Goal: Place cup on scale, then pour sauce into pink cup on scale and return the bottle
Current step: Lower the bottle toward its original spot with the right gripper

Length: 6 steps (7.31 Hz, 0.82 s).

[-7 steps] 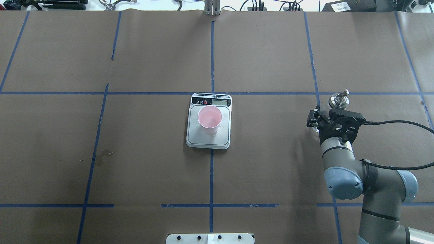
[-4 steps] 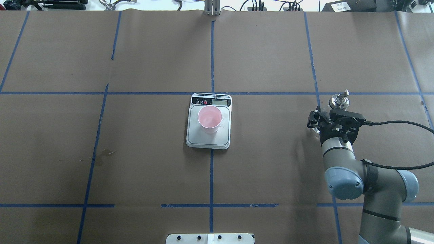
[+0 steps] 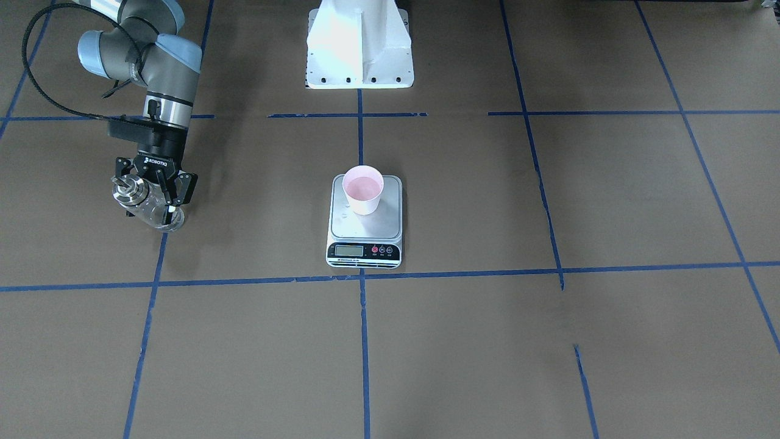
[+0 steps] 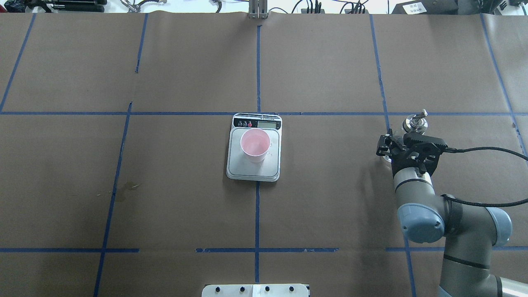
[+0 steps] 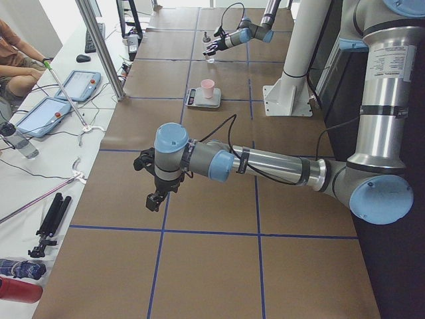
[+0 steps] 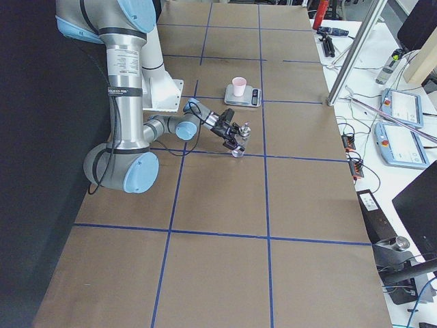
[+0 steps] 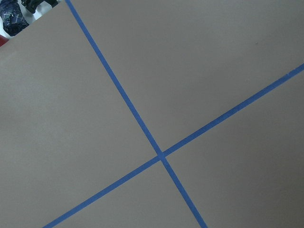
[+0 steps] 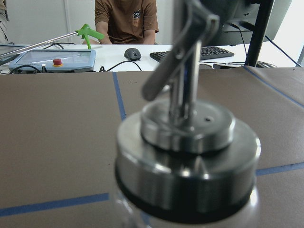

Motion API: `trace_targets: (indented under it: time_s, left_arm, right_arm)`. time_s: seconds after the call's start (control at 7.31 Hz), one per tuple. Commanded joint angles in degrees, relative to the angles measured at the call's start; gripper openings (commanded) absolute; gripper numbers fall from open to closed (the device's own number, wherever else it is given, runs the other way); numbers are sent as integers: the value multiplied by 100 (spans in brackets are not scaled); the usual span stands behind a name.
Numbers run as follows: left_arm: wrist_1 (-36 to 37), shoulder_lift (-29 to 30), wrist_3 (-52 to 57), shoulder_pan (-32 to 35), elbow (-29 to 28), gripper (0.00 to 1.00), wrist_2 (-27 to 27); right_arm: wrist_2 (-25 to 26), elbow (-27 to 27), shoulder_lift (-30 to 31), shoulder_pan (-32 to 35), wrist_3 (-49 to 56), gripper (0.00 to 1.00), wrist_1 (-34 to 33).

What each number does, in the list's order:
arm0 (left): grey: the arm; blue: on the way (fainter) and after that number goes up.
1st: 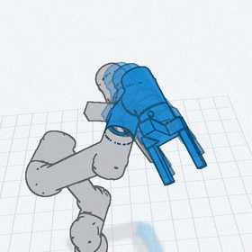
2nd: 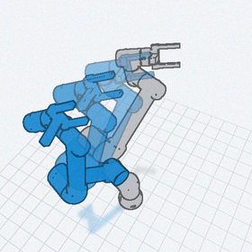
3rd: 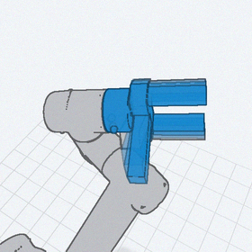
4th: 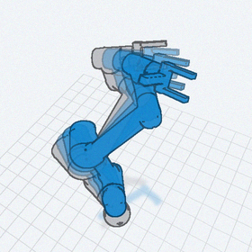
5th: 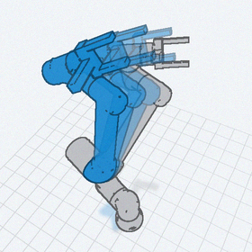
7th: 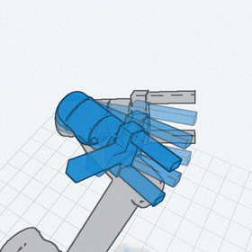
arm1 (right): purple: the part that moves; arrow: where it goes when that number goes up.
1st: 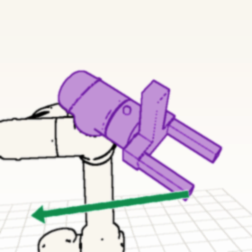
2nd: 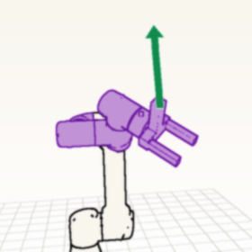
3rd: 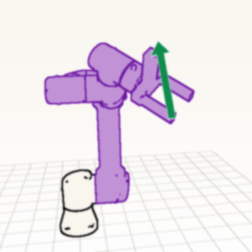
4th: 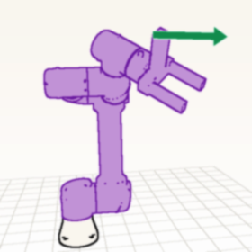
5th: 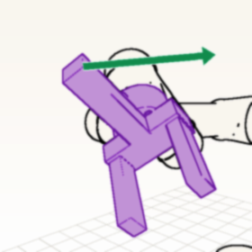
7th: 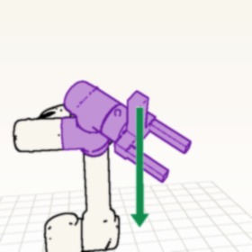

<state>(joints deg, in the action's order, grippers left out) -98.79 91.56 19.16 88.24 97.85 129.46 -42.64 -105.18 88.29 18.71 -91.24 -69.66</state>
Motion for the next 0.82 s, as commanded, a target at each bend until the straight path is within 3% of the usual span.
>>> trace_targets:
  time_s: [0.0,0.14,0.68]
  left_arm:
    - [0,11,0,0,6,100,0]
    - [0,11,0,0,6,100,0]
    - [0,28,0,0,-3,100,0]
  right_arm:
    - [28,-3,4,1,10,73,-3]
    - [28,-3,4,1,1,100,-3]
    - [-34,-64,-14,-8,1,100,-3]
